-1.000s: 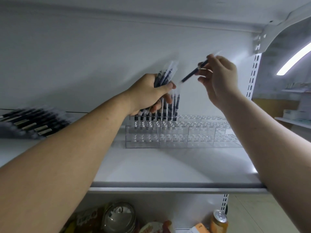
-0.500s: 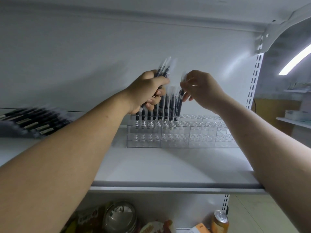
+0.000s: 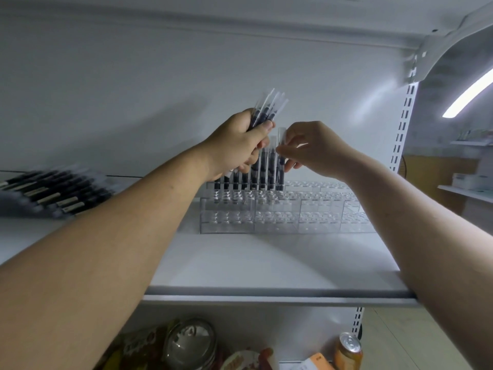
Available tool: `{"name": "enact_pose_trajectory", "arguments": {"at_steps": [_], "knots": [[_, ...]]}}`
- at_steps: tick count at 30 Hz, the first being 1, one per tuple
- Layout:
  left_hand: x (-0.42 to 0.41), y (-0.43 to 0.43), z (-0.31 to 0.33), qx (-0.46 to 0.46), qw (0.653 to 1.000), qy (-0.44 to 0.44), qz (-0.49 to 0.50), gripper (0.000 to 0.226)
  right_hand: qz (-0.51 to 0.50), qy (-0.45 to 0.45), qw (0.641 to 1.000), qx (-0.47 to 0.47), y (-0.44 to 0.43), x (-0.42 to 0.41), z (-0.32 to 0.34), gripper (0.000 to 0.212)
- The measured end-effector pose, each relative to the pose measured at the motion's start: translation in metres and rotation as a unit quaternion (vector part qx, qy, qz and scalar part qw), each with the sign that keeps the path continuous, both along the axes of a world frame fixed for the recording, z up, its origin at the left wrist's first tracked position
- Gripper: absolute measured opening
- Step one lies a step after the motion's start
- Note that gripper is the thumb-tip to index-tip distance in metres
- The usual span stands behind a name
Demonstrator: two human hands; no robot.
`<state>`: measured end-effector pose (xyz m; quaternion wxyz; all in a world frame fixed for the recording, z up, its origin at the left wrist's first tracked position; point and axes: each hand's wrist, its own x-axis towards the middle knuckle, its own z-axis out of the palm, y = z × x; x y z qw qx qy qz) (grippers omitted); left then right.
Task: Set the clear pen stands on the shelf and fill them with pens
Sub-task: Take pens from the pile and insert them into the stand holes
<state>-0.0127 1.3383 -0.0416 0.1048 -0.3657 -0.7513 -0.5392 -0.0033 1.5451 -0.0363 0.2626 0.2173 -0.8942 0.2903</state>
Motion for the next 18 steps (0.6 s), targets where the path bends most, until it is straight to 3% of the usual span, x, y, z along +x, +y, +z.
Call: {"name": "enact_pose_trajectory", "arguments": {"at_steps": [5,11,15,18], "knots": [[-0.001,-0.001,0.0,-0.001,1.0,-0.009,-0.005,0.016,-0.021,-0.062,0.997,0.036,0.005,-0.003,-0.002,0.018],[-0.002,0.001,-0.001,-0.012,1.0,-0.006,0.001,0.023,-0.022,-0.056,0.997,0.041,0.005,-0.004,0.0,0.018],[-0.003,0.0,-0.002,-0.011,1.0,-0.003,-0.002,0.023,-0.039,-0.024,0.996,0.078,0.009,-0.005,0.0,0.024],[-0.004,0.0,-0.002,-0.012,1.0,0.007,-0.009,0.024,-0.056,0.042,0.997,0.034,0.014,-0.01,0.001,0.027]]}}
